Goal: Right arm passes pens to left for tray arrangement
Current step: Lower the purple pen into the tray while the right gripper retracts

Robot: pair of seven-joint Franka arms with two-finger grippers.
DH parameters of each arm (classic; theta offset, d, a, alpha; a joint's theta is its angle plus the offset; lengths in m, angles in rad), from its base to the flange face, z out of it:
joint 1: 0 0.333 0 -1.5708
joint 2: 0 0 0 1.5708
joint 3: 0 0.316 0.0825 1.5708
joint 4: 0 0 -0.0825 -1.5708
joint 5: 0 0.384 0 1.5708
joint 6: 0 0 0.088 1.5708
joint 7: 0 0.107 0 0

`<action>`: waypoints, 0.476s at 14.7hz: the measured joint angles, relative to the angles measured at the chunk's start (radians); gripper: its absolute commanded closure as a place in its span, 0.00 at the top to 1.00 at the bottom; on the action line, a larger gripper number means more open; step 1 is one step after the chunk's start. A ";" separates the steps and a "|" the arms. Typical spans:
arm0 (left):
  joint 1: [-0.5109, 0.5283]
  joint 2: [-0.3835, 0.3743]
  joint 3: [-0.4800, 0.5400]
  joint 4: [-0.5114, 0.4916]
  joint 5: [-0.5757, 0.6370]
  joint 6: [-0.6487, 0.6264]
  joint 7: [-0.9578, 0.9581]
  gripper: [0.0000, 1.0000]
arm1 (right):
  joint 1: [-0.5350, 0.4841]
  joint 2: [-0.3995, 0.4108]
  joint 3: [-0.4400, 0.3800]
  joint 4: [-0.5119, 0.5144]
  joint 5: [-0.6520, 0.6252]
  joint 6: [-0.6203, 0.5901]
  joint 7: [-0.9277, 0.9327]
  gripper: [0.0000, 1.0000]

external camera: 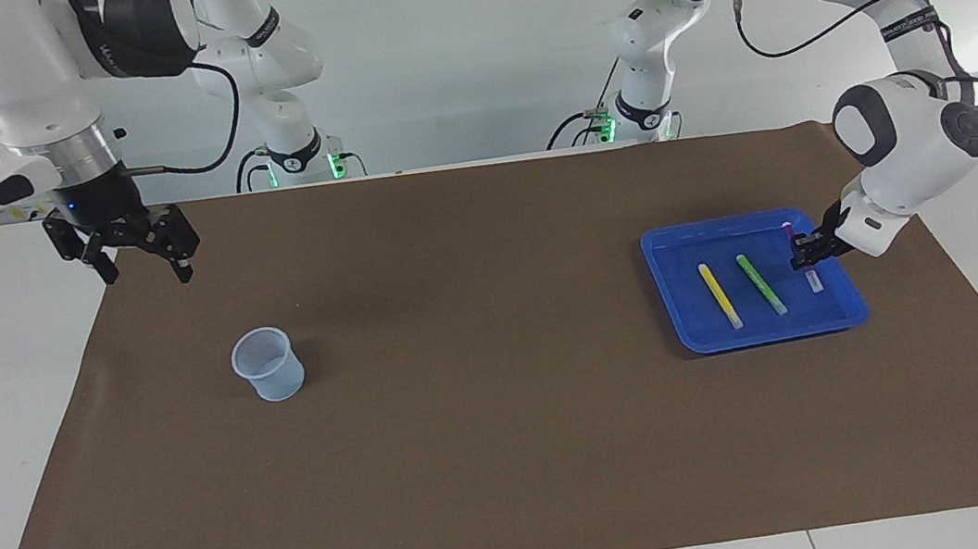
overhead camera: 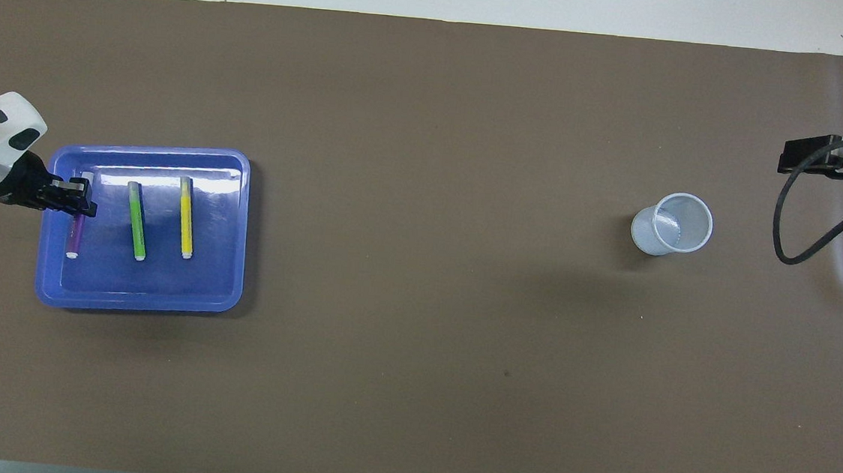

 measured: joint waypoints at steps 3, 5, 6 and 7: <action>0.014 0.003 0.000 -0.049 0.000 0.057 0.000 0.00 | 0.001 -0.004 0.003 0.011 -0.001 -0.070 0.000 1.00; 0.015 0.003 0.000 -0.066 0.000 0.069 -0.002 0.00 | 0.001 -0.004 0.012 0.015 -0.006 -0.089 0.000 1.00; 0.016 0.003 0.000 -0.074 0.000 0.076 -0.005 0.00 | 0.002 -0.004 0.016 0.016 -0.009 -0.097 0.000 1.00; 0.017 0.003 0.000 -0.084 0.000 0.089 -0.008 0.00 | 0.002 -0.004 0.019 0.017 -0.011 -0.109 0.000 1.00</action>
